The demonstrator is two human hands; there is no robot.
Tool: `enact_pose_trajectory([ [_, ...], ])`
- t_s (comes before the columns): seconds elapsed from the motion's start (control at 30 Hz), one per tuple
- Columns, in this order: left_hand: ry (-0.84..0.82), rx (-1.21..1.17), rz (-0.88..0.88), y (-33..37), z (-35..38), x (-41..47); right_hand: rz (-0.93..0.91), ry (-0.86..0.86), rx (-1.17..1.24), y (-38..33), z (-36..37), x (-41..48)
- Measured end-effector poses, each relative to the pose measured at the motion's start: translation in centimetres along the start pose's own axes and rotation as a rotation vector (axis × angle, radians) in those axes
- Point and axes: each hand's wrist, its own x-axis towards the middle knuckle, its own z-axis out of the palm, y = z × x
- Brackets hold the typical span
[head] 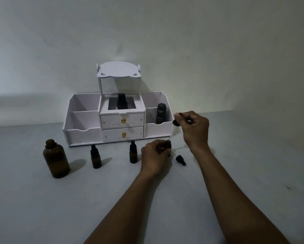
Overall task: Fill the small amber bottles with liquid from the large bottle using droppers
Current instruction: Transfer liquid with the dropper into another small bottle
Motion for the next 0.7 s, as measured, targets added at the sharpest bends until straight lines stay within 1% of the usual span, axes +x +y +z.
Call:
enact_pose_trajectory([
  [0.23,0.003,0.019,-0.015,-0.1,0.1,0.3,-0.009,-0.015,-0.008,-0.1,0.0,-0.1],
  [0.4,0.021,-0.003,-0.019,-0.2,0.2,0.2,-0.004,-0.042,0.033,-0.4,-0.1,-0.3],
  [0.47,0.031,-0.034,-0.035,-0.3,0.3,0.1,-0.011,-0.023,0.039,-0.5,-0.2,-0.2],
  [0.7,0.0,-0.049,-0.03,-0.6,-1.7,-1.8,-0.074,0.07,0.19,-2.4,-1.1,0.0],
])
